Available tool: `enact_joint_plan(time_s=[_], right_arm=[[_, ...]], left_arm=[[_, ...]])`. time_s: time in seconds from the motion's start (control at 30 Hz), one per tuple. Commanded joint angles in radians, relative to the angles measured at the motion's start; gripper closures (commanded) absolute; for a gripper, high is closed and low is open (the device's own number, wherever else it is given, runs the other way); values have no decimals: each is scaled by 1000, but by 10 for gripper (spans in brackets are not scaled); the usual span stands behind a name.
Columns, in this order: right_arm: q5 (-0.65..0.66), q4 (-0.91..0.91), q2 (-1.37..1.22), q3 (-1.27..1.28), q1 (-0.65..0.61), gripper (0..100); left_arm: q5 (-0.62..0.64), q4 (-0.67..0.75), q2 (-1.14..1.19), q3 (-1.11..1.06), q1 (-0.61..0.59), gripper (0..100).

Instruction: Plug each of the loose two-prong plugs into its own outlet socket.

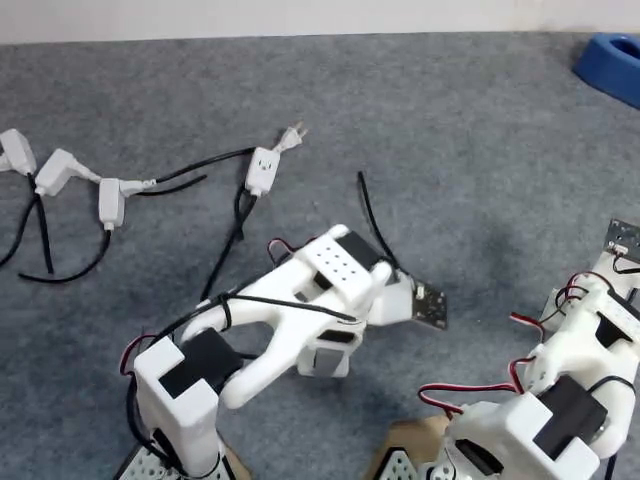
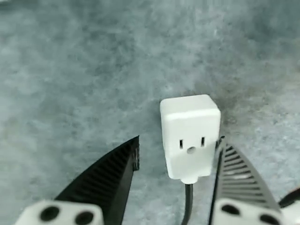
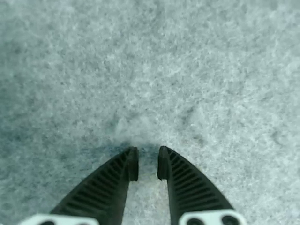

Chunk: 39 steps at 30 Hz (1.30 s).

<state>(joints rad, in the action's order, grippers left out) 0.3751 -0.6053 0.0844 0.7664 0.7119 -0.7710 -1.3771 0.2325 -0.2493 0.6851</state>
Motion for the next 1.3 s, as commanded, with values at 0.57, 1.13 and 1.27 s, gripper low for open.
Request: enact_joint_plan(time_s=[0.57,1.13,1.27], right_arm=[[12,7,51,-1,2,908],[14,-12,50,1,10,908],[14,-30,51,-2,8,908]], left_arm=[[-8,-95,-19,35,22,783],[-41,68,-7,-2,-114,822],[-57,-29,-7,117,-162,822]])
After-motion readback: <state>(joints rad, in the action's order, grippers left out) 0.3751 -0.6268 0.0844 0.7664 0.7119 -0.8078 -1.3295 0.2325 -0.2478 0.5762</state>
